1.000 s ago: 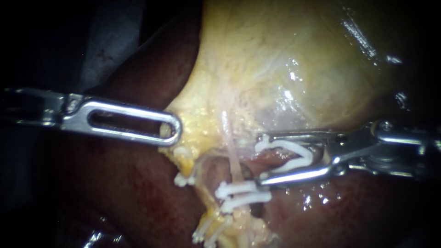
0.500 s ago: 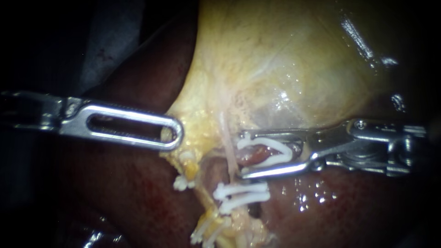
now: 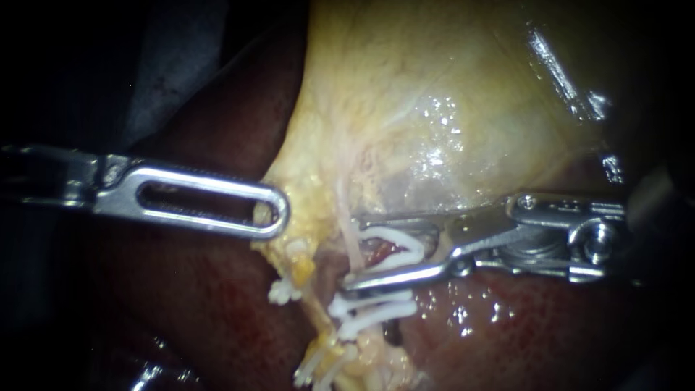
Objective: Clipping third clip right tube
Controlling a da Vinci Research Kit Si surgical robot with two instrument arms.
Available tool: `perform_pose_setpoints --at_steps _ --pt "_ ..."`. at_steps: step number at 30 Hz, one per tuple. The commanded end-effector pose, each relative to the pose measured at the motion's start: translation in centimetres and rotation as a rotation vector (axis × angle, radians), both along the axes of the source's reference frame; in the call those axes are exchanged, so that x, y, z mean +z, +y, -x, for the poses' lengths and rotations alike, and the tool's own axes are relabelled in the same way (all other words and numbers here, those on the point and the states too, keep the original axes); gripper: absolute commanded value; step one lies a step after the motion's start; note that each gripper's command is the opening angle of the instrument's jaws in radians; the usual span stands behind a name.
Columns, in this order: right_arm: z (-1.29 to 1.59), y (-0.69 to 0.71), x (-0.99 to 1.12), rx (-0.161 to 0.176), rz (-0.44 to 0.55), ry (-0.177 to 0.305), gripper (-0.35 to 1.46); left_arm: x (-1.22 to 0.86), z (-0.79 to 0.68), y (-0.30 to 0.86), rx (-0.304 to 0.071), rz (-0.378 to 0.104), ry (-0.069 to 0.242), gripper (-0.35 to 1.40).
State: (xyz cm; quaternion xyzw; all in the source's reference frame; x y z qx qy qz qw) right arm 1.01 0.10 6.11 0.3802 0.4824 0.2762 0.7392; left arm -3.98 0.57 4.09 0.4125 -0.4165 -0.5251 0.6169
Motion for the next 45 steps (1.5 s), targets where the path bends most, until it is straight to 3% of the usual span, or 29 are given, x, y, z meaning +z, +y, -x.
perform_pose_setpoints --at_steps 1,15,28,31,35,39,45 --pt "-0.01 0.00 0.00 0.001 0.001 -0.001 0.54 0.01 0.00 0.00 0.000 0.000 0.000 -0.35" --pt "0.00 0.09 -0.19 0.001 -0.011 0.000 0.48 0.06 -0.01 0.01 0.001 0.002 0.000 -0.35" --pt "0.06 0.16 -0.23 -0.001 -0.016 0.002 0.38 0.06 -0.02 0.01 0.001 0.002 0.000 -0.35" --pt "0.08 0.16 -0.23 0.001 -0.027 0.000 0.27 0.06 -0.02 0.01 0.001 0.002 0.000 -0.35" --pt "0.12 0.18 -0.21 -0.001 -0.033 0.001 -0.10 0.07 -0.02 0.01 0.002 0.002 0.000 -0.35" --pt "0.19 0.21 -0.15 -0.001 -0.032 0.001 -0.32 0.07 -0.02 0.02 0.002 0.002 0.000 -0.35" --pt "0.24 0.22 -0.11 -0.001 -0.029 0.001 -0.35 0.08 -0.03 0.02 0.002 0.002 0.000 -0.35"
